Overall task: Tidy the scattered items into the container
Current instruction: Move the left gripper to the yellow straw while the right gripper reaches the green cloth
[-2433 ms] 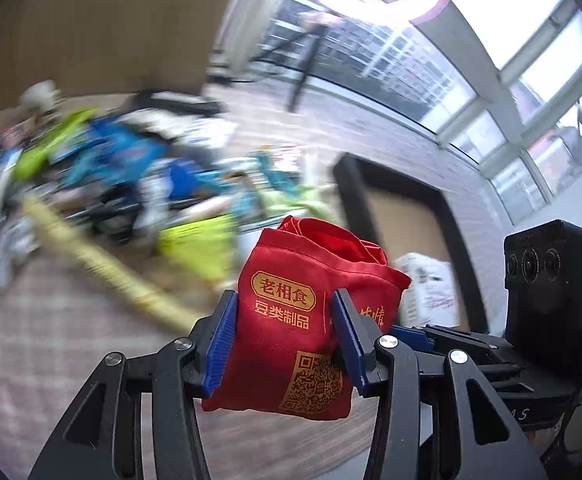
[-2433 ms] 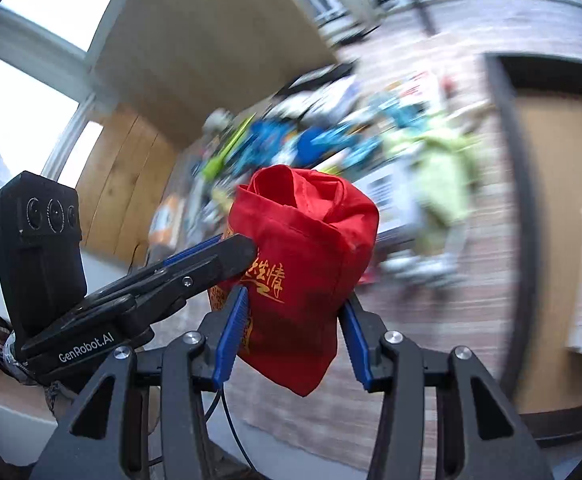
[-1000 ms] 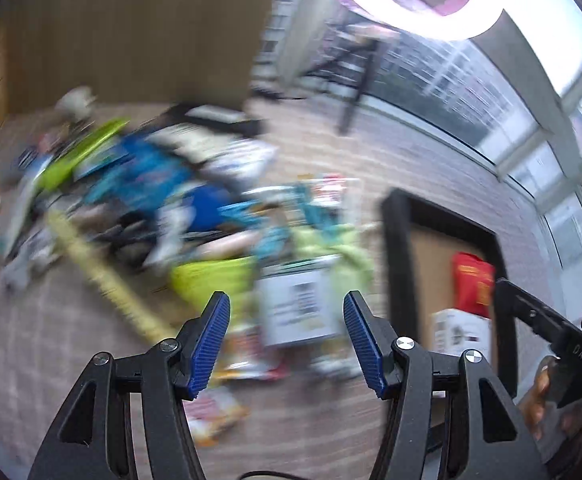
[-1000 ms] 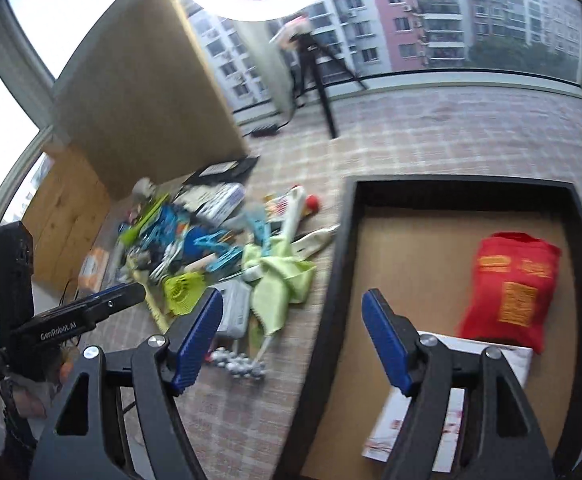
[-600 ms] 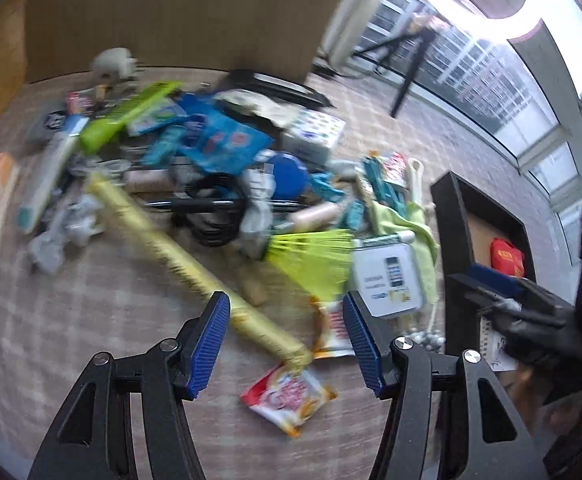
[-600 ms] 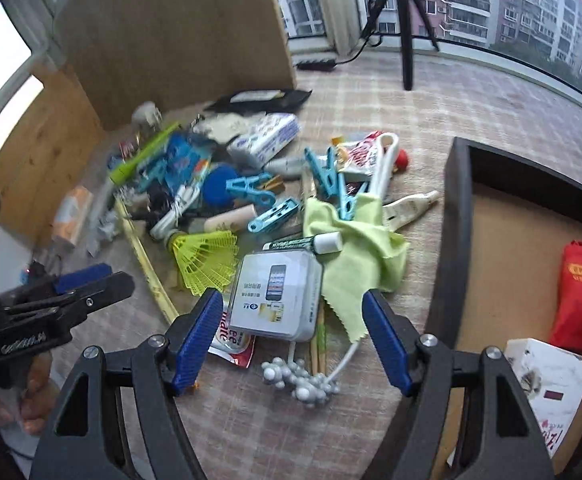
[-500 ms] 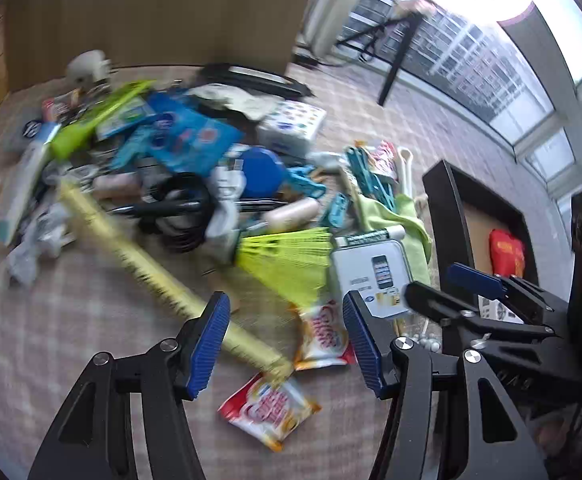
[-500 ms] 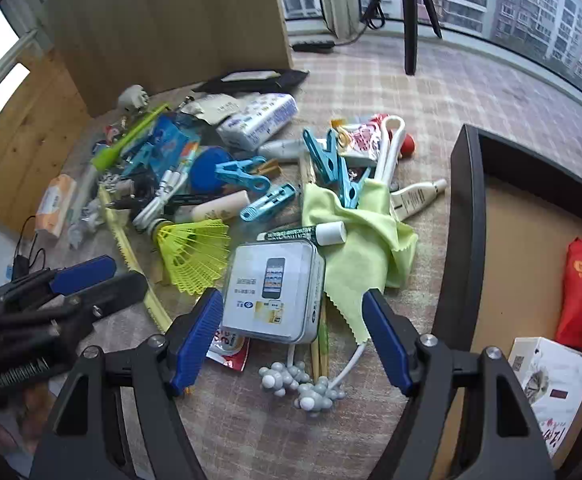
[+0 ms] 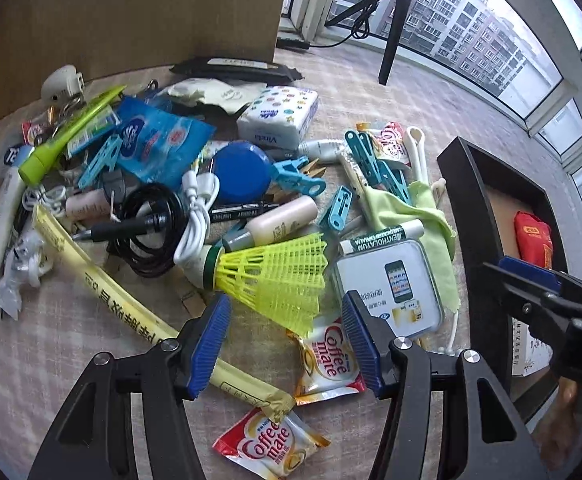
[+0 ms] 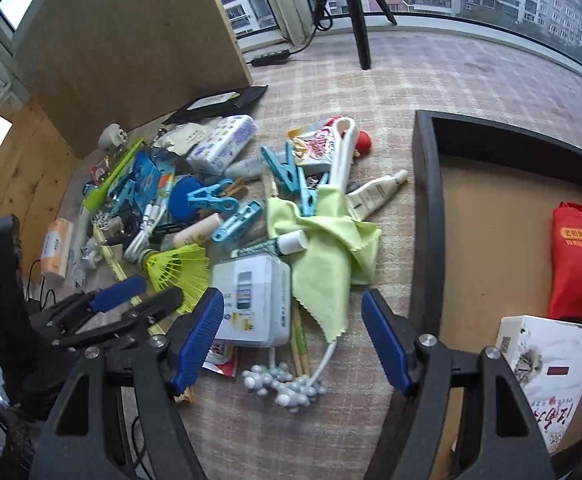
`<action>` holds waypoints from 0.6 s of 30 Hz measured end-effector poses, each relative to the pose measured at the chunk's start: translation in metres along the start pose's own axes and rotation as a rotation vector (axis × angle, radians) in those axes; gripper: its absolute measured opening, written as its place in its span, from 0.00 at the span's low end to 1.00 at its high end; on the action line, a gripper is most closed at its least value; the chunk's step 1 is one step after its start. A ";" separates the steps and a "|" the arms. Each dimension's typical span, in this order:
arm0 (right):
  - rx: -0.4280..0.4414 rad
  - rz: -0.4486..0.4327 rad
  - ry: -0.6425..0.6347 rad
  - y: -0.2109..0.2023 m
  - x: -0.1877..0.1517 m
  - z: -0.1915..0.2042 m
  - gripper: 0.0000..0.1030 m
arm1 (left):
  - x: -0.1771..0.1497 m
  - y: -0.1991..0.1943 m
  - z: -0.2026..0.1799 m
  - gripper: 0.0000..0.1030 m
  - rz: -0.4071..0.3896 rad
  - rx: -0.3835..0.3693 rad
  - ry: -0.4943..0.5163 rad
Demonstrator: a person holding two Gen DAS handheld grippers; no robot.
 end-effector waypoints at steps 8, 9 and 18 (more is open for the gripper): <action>0.003 0.049 0.108 0.003 -0.017 -0.029 0.61 | 0.001 0.005 0.001 0.53 0.012 -0.002 -0.009; 0.002 0.050 0.116 0.002 -0.019 -0.032 0.61 | 0.001 0.005 0.000 0.53 0.015 -0.006 -0.010; -0.013 -0.014 0.106 -0.002 -0.002 -0.041 0.52 | 0.001 -0.011 0.012 0.53 0.000 -0.025 -0.033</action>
Point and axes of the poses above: each gripper's, at about its wrist camera, not at the fingertips, and y roughly the way its jaws point, z to its left, x to its top, the point moved 2 cm from there along y, roughly the way its jaws point, and after that the axes turned 12 degrees about -z, right-handed, at the moved point
